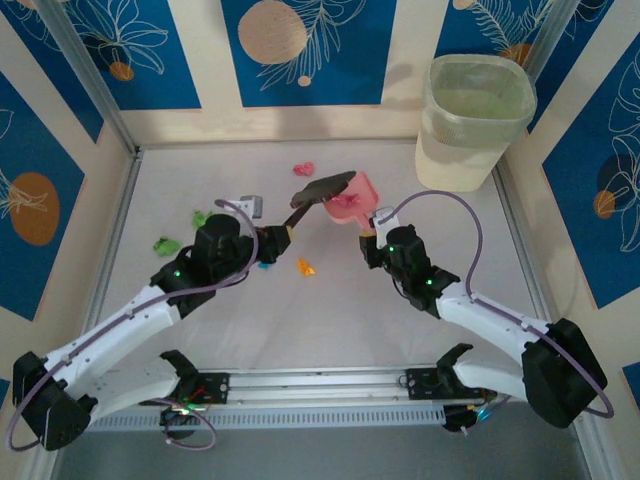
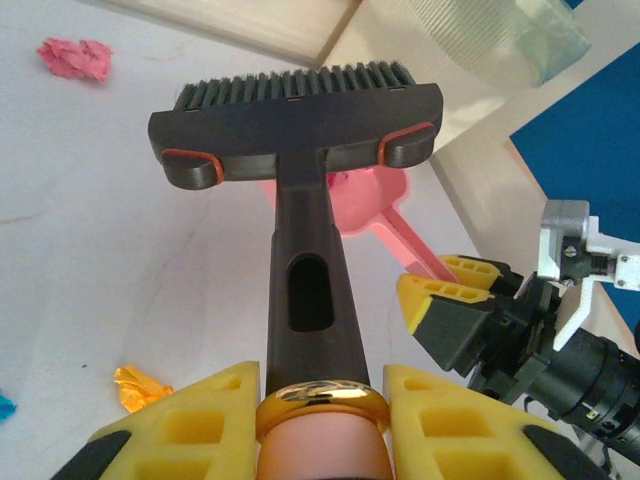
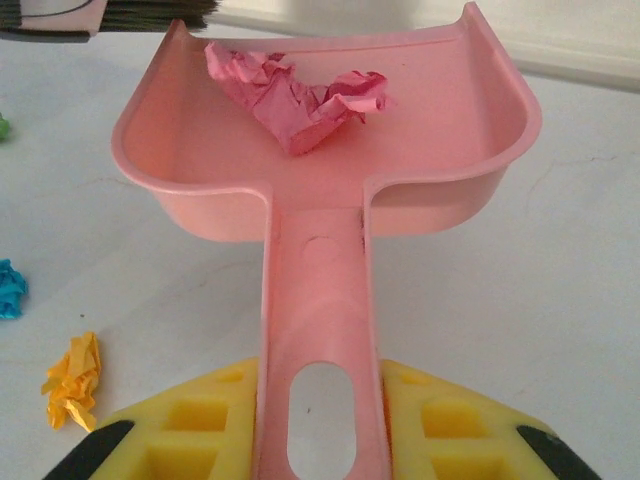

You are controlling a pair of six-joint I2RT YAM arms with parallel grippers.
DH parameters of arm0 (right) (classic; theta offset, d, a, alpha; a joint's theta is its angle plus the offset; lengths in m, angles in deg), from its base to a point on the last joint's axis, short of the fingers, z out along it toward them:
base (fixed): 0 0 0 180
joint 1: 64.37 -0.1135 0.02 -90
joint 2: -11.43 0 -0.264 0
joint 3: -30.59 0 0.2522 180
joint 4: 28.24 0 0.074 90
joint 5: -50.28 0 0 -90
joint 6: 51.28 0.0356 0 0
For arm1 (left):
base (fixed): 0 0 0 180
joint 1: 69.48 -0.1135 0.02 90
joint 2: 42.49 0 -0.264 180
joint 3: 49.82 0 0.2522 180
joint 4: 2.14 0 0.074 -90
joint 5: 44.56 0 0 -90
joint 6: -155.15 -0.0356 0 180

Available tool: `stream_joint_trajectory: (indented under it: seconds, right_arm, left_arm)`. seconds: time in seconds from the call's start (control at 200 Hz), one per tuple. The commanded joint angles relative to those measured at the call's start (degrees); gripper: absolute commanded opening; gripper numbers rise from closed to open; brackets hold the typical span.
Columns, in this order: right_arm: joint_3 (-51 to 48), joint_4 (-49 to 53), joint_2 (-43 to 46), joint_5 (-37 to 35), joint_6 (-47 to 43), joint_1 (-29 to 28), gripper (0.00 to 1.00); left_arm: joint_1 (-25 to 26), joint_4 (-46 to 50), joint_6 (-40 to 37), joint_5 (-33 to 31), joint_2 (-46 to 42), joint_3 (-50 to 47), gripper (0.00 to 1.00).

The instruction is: Sweep away the paper scraps from the table

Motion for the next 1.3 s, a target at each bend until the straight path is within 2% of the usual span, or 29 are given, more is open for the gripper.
stream_joint_trajectory:
  seconds: [0.0, 0.275, 0.42, 0.53, 0.76, 0.85, 1.02, 1.17, 1.295]
  right_arm:
    - [-1.1, -2.7, 1.6, -0.8, -0.6, -0.5, 0.00]
    - [0.3, 0.9, 4.0, -1.0, 0.8, -0.2, 0.00]
    - [6.1, 9.3, 4.2, -1.7, 4.1, 0.2, 0.00]
    - [11.6, 16.7, 4.8, -5.5, 8.5, -0.1, 0.00]
    - [25.5, 27.7, 4.9, -8.4, 10.2, 0.9, 0.00]
    - [35.2, 35.1, 1.5, -7.6, 11.0, 4.4, 0.00]
    - [53.1, 47.6, -8.2, -3.0, 18.5, 15.3, 0.00]
    - [61.9, 46.8, -13.2, 7.2, 23.8, 23.6, 0.00]
    - [67.7, 46.5, -16.9, 15.1, 32.2, 31.3, 0.00]
  left_arm:
    - [0.3, -7.3, -0.6, -3.1, -3.0, -3.1, 0.00]
    - [0.3, -3.2, -3.5, -15.8, -14.3, -11.1, 0.00]
    - [0.3, -3.7, -4.2, -20.7, -18.1, -16.1, 0.00]
    - [0.3, -5.8, -4.1, -22.9, -19.6, -19.7, 0.00]
    - [0.3, -6.7, -4.4, -23.4, -18.9, -20.5, 0.00]
    - [0.3, -6.9, -4.2, -23.1, -18.8, -20.6, 0.00]
    - [0.3, -6.2, -4.3, -22.6, -19.5, -20.3, 0.00]
    - [0.3, -5.4, -4.5, -23.4, -20.7, -20.4, 0.00]
    - [0.3, -5.3, -4.5, -23.7, -21.0, -20.3, 0.00]
